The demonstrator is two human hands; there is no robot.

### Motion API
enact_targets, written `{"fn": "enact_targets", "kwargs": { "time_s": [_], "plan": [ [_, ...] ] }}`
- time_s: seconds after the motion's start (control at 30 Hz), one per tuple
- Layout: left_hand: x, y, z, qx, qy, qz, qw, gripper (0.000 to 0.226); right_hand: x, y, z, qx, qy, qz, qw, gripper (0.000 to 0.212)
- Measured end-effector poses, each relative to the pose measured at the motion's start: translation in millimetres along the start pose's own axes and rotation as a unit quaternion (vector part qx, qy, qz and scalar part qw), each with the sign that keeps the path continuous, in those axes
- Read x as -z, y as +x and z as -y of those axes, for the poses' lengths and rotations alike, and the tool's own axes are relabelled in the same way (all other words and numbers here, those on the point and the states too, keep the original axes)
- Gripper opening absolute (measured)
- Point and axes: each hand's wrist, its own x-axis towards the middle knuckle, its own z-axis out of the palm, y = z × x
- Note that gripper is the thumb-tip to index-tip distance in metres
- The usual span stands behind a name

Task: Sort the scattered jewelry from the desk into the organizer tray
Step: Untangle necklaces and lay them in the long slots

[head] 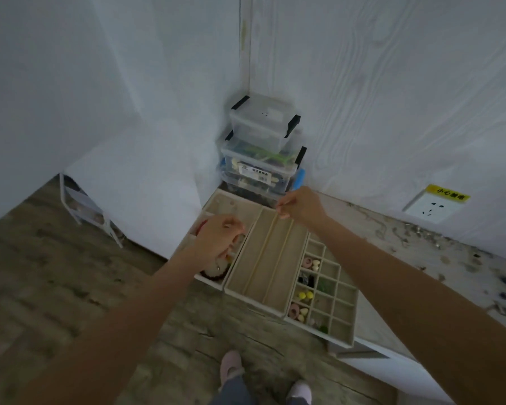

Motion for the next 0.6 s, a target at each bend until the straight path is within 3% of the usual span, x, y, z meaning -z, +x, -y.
{"fn": "enact_targets", "kwargs": {
  "time_s": [0.1, 0.27, 0.6],
  "plan": [
    [-19, 9, 11, 0.032, -0.031, -0.018, 0.999, 0.016, -8, 11, -8, -0.009, -0.022, 0.015, 1.0, 0.02],
    [-43, 23, 28, 0.062, -0.071, -0.052, 0.994, 0.022, -24, 27, -24, 0.064, -0.124, 0.015, 0.99, 0.02],
    [-68, 37, 52, 0.054, 0.064, -0.126, 0.989, 0.024, -50, 37, -47, 0.2, -0.251, 0.047, 0.946, 0.015]
  ]
}}
